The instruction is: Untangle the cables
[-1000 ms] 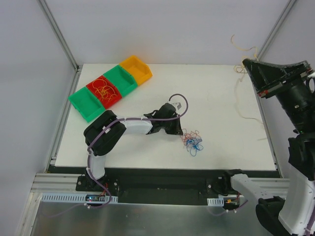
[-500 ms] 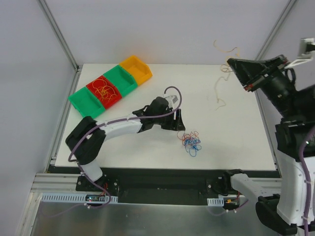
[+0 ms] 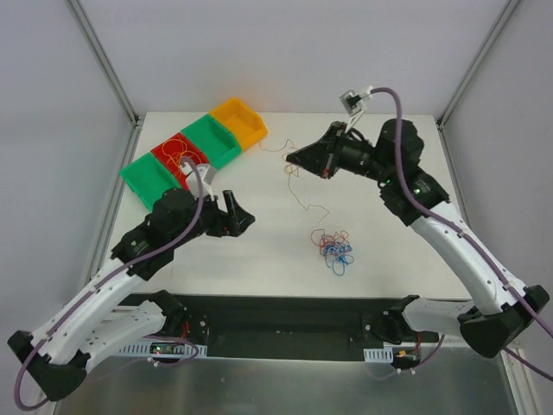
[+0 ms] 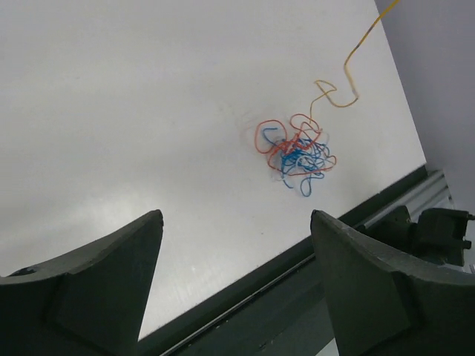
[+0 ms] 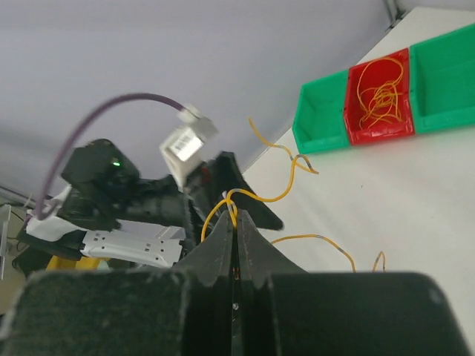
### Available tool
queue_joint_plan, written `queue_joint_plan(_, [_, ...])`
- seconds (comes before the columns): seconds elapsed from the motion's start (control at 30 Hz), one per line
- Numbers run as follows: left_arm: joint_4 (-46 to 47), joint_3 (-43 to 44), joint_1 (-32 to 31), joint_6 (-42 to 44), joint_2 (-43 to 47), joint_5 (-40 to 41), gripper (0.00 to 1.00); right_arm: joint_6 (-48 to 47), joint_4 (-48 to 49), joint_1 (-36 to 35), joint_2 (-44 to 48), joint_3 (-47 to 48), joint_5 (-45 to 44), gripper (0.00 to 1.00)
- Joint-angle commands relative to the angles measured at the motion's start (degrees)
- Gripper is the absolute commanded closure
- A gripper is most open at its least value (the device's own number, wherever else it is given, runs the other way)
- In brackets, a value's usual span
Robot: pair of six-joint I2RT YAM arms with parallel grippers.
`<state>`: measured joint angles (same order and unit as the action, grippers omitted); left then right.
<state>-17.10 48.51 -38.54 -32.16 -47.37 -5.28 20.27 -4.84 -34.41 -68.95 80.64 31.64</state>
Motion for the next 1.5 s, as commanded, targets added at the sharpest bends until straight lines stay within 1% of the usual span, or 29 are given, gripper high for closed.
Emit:
queue_joint_plan(0.0, [-20.67,2.28,1.72,1.58,6.94,12.21,0.18,-1.29,15.10,-4.42,-2.76,-8.02,0.97,1.00])
queue_joint_plan(0.1, [-24.29,3.52,1.72,0.53,8.88,15.81,0.16,0.28,20.82,-6.27,-7.41,-12.16,3.95,1.00])
queue_joint_plan(0.2, [-24.38,2.91,1.81,-1.32,9.58,18.89,0.16,2.75,28.29,-7.33,-11.90,-16.99,6.59,1.00])
queue_joint_plan(0.27, [-23.95,3.25,1.81,-1.76,8.71,20.04,0.14,2.76,29.10,-8.21,-14.80,-19.28,7.21,0.98])
queue_joint_plan(0.3, [-23.42,3.43,1.81,-1.50,7.92,19.70,0.14,2.49,29.36,-8.39,-16.29,-20.77,7.56,0.95])
queue_joint_plan(0.4, [-21.40,3.87,1.81,-0.10,4.23,17.07,0.14,2.32,27.71,-8.30,-19.64,-24.03,7.30,0.76])
queue_joint_plan(0.47, [-19.38,4.13,1.81,1.13,0.90,14.17,0.19,0.92,23.67,-8.04,-20.52,-24.83,5.46,0.59])
queue_joint_plan(0.53, [-17.80,4.31,1.81,1.66,-3.14,11.79,0.19,-1.28,16.66,-7.51,-20.44,-24.13,1.52,0.45])
queue_joint_plan(0.6, [-16.21,5.10,1.81,2.28,-8.33,8.98,0.18,-2.51,11.71,-6.81,-20.09,-23.77,-1.22,0.39])
queue_joint_plan(0.7, [-14.54,6.77,1.81,2.80,-15.18,5.38,0.18,-2.87,10.82,-5.84,-16.85,-27.72,-4.99,0.35])
queue_joint_plan(0.73, [-14.02,7.38,1.81,3.16,-17.47,2.50,0.18,-3.04,9.95,-5.67,-15.53,-29.21,-6.75,0.34])
queue_joint_plan(0.83, [-13.48,9.49,1.81,3.68,-23.62,-0.34,0.18,-3.40,7.48,-5.66,-11.40,-34.39,-11.06,0.34])
queue_joint_plan(0.97, [-13.57,9.94,1.54,3.25,-29.26,-0.88,0.21,-0.15,9.67,-5.75,-7.70,-42.74,-12.04,0.40])
queue_joint_plan(1.03, [-13.83,9.15,1.02,2.55,-30.93,0.18,0.24,0.64,10.11,-5.58,-6.38,-46.17,-14.22,0.41])
queue_joint_plan(1.1, [-14.45,8.27,0.40,2.19,-32.07,0.97,0.30,1.17,9.50,-5.14,-4.97,-48.99,-17.47,0.41])
queue_joint_plan(1.17, [-15.50,6.69,-0.56,2.37,-31.99,1.50,0.38,1.26,9.23,-4.00,-3.74,-51.01,-17.58,0.41])
queue_joint_plan(1.2, [-15.85,5.90,-1.09,2.63,-31.12,1.93,0.39,1.35,9.24,-3.39,-2.95,-51.98,-17.49,0.42])
queue_joint_plan(1.27, [-16.29,3.97,-1.80,3.16,-28.40,2.11,0.38,1.96,9.06,-2.15,-1.37,-53.82,-18.80,0.41])
queue_joint_plan(1.3, [-16.73,2.92,-1.71,2.72,-26.12,2.20,0.36,2.66,8.89,-1.37,-0.41,-54.97,-20.81,0.41])
queue_joint_plan(1.37, [-19.01,1.77,-1.27,1.58,-23.30,1.85,0.31,3.89,8.27,0.65,0.83,-56.38,-23.89,0.42])
queue_joint_plan(1.47, [-23.22,0.71,-1.18,-0.96,-19.08,2.64,0.23,2.76,8.79,3.21,2.15,-56.39,-25.30,0.42])
